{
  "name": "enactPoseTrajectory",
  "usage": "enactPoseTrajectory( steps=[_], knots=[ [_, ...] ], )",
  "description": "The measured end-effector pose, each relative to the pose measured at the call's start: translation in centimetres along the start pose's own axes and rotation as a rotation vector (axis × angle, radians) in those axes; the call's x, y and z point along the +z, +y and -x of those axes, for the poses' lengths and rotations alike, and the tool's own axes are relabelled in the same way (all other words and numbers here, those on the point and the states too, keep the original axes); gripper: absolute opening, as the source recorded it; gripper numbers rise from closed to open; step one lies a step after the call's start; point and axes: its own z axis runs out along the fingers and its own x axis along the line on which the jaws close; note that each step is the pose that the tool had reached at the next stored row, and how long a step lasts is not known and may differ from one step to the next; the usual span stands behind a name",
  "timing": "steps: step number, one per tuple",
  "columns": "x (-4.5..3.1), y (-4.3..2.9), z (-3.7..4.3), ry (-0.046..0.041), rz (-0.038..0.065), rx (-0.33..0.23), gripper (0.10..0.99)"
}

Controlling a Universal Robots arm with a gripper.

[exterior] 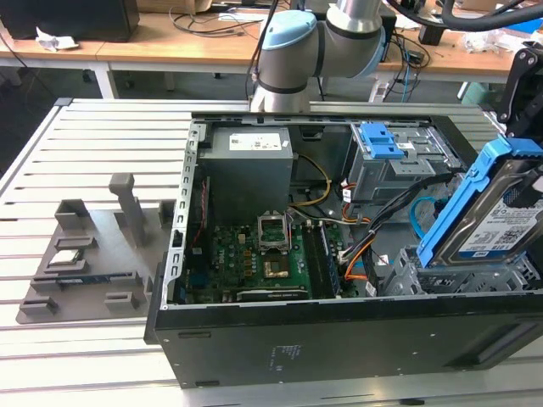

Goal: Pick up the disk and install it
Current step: 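Pick up the disk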

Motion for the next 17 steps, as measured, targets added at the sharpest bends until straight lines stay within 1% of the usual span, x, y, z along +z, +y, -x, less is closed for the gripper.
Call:
enactPoseTrajectory(
  steps=[5,8,11,17],
  knots=[
    [0.44,-0.08,0.12,0.0002,0.000,0.000,0.365],
    [0.78,-0.12,0.57,0.0002,0.000,0.000,0.365],
    [0.85,-0.15,0.79,0.0000,0.000,0.000,0.365],
    [0.84,-0.17,0.81,0.0002,0.000,0.000,0.365]
  ],
)
